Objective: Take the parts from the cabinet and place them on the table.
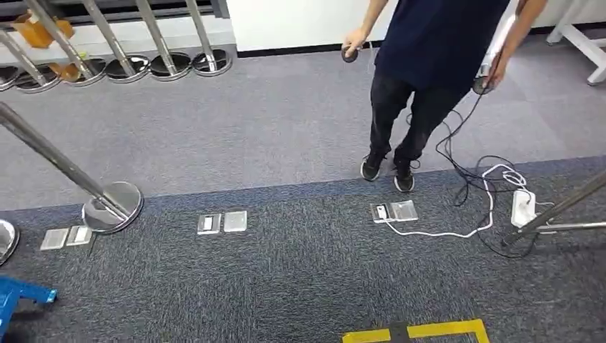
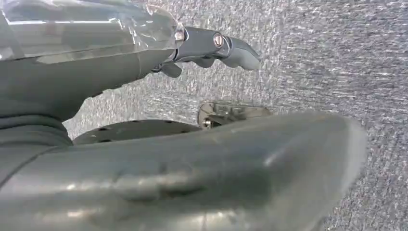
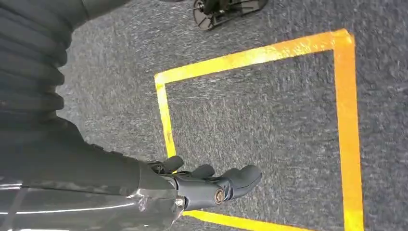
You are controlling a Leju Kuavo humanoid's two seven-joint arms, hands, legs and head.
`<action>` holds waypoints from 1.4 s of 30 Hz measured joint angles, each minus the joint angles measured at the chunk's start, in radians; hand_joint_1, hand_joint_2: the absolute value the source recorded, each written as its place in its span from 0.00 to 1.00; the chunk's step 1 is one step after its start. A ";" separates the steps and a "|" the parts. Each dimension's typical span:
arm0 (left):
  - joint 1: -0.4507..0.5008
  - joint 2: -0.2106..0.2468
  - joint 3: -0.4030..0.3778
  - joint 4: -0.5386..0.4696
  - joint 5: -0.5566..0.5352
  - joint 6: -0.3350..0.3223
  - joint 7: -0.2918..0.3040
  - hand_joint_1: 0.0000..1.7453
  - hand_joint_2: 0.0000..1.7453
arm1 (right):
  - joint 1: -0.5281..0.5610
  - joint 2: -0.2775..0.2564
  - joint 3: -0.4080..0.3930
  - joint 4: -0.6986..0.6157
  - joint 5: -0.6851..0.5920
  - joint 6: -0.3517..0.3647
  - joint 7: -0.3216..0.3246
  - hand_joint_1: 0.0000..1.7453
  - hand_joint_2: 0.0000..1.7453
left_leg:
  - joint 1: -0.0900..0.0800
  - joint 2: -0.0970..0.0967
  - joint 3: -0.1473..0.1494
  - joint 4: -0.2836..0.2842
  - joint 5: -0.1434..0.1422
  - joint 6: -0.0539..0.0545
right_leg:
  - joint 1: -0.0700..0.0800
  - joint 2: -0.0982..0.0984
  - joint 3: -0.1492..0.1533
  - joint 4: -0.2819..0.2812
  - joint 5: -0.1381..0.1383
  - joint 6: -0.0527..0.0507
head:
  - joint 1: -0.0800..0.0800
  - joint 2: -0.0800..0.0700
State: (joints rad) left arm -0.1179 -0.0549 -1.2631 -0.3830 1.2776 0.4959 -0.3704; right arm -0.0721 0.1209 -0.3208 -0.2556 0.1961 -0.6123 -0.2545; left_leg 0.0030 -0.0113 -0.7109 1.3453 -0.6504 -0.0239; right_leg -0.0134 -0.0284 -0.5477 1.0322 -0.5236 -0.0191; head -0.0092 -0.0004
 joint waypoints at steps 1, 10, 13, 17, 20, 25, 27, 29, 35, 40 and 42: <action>0.001 0.001 -0.002 0.000 0.000 -0.001 0.001 0.00 0.00 | 0.000 0.000 0.000 0.002 0.001 0.002 -0.003 0.00 1.00 | 0.000 0.001 0.011 -0.025 0.024 0.002 | 0.000 -0.006 0.001 0.000 -0.001 0.000 | 0.000 0.000; 0.002 0.005 -0.012 0.000 -0.001 -0.008 0.000 0.00 0.00 | -0.009 0.011 0.003 0.013 0.001 0.007 -0.015 0.00 1.00 | -0.007 0.028 0.157 -0.342 0.153 0.045 | 0.000 -0.028 0.026 -0.001 -0.025 0.030 | 0.001 0.000; -0.002 0.005 -0.014 0.000 -0.003 -0.011 0.000 0.00 0.00 | -0.009 0.013 0.003 0.016 0.000 0.005 -0.016 0.00 1.00 | -0.009 0.016 0.159 -0.347 0.155 0.059 | 0.000 0.023 -0.057 0.181 -0.129 0.034 | 0.009 0.000; -0.002 0.005 -0.018 0.000 -0.004 -0.014 0.001 0.00 0.00 | -0.003 0.013 0.003 0.021 -0.002 0.005 -0.016 0.00 1.00 | -0.010 -0.016 0.160 -0.338 0.150 0.059 | -0.002 0.025 -0.098 0.241 -0.094 0.039 | 0.013 0.000; -0.003 0.005 -0.019 0.000 0.000 -0.014 0.005 0.00 0.00 | -0.004 0.013 0.003 0.022 -0.002 0.005 -0.017 0.00 1.00 | -0.009 -0.035 0.161 -0.324 0.138 0.046 | -0.007 0.067 -0.001 0.025 -0.009 0.034 | 0.016 0.000; -0.002 0.006 -0.019 0.000 0.003 -0.008 0.006 0.00 0.00 | -0.005 0.014 0.004 0.024 0.000 0.005 -0.018 0.00 1.00 | -0.006 -0.051 0.151 -0.307 0.129 0.023 | -0.004 0.044 0.000 0.003 0.003 0.010 | 0.013 0.000; -0.004 0.006 -0.019 -0.001 0.003 -0.008 0.006 0.00 0.00 | -0.006 0.014 0.005 0.024 0.000 0.004 -0.018 0.00 1.00 | -0.005 -0.011 0.115 -0.221 0.073 0.010 | -0.003 0.032 0.000 0.000 0.004 0.003 | -0.004 0.000; -0.003 0.006 -0.019 -0.002 0.002 -0.008 0.007 0.00 0.00 | -0.003 0.013 0.005 0.025 -0.004 0.003 -0.016 0.00 1.00 | 0.000 -0.002 0.038 -0.057 0.000 0.001 | -0.001 0.013 0.000 0.001 0.002 0.000 | -0.006 0.000; -0.004 0.006 -0.020 -0.002 -0.002 -0.009 0.014 0.00 0.00 | -0.005 0.014 0.006 0.026 -0.011 0.003 -0.012 0.00 1.00 | 0.000 0.041 0.147 -0.307 0.140 0.015 | 0.000 -0.023 0.015 -0.001 -0.009 0.007 | -0.005 0.000; -0.004 0.006 -0.021 -0.003 -0.008 -0.013 0.018 0.00 0.00 | -0.009 0.016 0.009 0.026 -0.018 0.001 -0.010 0.00 1.00 | -0.008 0.024 0.155 -0.335 0.145 0.039 | 0.003 -0.039 0.024 -0.007 -0.015 0.032 | -0.005 0.000; -0.008 0.006 -0.020 -0.003 -0.010 -0.014 0.018 0.00 0.00 | -0.010 0.015 0.010 0.026 -0.018 0.001 -0.010 0.00 1.00 | -0.005 0.020 0.162 -0.345 0.151 0.052 | -0.001 0.010 -0.003 0.062 -0.066 0.034 | -0.001 0.000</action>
State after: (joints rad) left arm -0.1257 -0.0488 -1.2833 -0.3857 1.2680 0.4814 -0.3529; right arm -0.0824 0.1362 -0.3105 -0.2296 0.1778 -0.6115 -0.2644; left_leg -0.0021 0.0091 -0.5489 0.9999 -0.4990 0.0277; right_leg -0.0147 -0.0186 -0.5508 1.0943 -0.5891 0.0148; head -0.0103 -0.0004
